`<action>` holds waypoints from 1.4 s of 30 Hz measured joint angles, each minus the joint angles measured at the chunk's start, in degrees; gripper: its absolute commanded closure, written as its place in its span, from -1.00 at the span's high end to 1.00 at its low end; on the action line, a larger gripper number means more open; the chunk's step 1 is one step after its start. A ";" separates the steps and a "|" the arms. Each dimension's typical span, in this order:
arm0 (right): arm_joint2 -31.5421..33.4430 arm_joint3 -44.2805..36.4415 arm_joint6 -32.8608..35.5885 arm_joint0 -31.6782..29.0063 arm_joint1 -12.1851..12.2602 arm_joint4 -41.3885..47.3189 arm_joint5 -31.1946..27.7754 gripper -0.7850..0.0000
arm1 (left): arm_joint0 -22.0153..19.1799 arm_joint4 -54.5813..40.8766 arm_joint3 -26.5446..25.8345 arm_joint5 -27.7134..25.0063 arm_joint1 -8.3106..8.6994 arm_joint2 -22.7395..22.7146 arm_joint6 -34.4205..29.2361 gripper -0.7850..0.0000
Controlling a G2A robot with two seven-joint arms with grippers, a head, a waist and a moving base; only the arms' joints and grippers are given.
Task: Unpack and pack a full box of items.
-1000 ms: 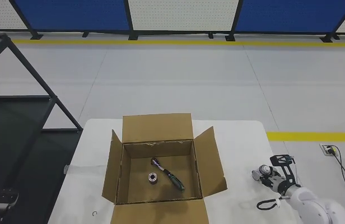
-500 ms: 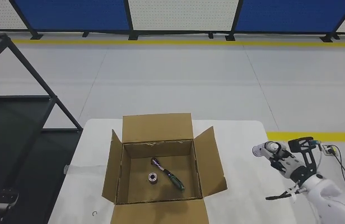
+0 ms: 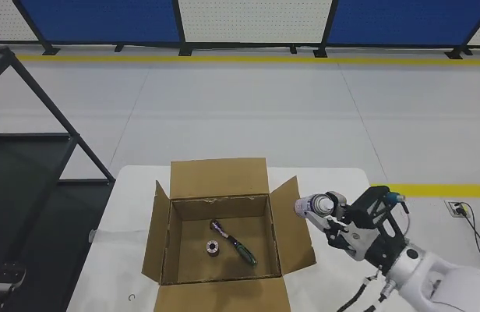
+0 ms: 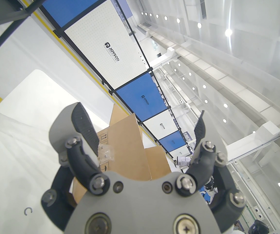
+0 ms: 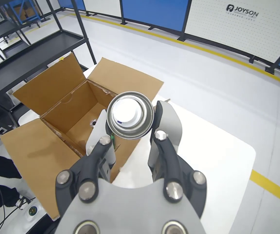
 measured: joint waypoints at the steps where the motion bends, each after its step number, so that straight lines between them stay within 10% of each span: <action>1: -1.56 0.34 0.22 0.42 -0.02 -0.89 0.61 -1.00 | 0.00 0.00 0.00 0.00 0.00 0.00 0.00 1.00; 10: -14.31 4.47 0.59 4.29 -0.62 -9.92 8.16 -1.00 | 0.00 0.00 0.00 0.00 0.00 0.00 0.00 1.00; 26: -16.04 6.08 0.12 4.51 -0.68 -10.65 7.25 -1.00 | 0.00 0.00 0.00 0.00 0.00 0.00 0.00 1.00; 42: -43.47 43.31 -0.92 30.55 -7.64 -9.72 13.32 -1.00 | 0.00 0.00 0.00 0.00 0.00 0.00 0.00 1.00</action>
